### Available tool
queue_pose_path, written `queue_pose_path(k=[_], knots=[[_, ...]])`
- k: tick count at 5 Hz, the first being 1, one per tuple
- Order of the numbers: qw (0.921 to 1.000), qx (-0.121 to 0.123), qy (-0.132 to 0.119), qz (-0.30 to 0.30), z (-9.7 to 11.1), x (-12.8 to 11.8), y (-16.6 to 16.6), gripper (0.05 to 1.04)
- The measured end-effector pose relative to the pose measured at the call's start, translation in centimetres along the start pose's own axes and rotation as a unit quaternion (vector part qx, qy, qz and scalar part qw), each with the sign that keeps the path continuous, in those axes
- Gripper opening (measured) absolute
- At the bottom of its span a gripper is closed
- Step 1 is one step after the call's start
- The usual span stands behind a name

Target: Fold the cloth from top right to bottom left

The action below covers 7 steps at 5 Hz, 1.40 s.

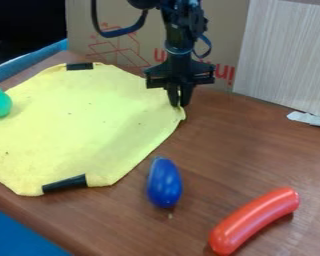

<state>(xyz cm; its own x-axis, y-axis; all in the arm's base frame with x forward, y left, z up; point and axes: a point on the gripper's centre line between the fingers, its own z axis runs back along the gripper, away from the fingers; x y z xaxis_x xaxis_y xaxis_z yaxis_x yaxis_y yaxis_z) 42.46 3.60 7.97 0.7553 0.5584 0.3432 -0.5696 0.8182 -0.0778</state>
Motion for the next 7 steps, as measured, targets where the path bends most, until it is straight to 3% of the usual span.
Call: queue_pose_path(k=[1, 3, 7], knots=[[0.9996, -0.028, 0.006, 0.003, 2.2, 0.9, 1.1, 0.058], [0.9969, -0.078, 0.011, 0.004, 5.7, 1.9, 4.6, 0.050], [0.9897, -0.139, 0.025, 0.023, 9.0, 3.3, 14.5, 0.050]])
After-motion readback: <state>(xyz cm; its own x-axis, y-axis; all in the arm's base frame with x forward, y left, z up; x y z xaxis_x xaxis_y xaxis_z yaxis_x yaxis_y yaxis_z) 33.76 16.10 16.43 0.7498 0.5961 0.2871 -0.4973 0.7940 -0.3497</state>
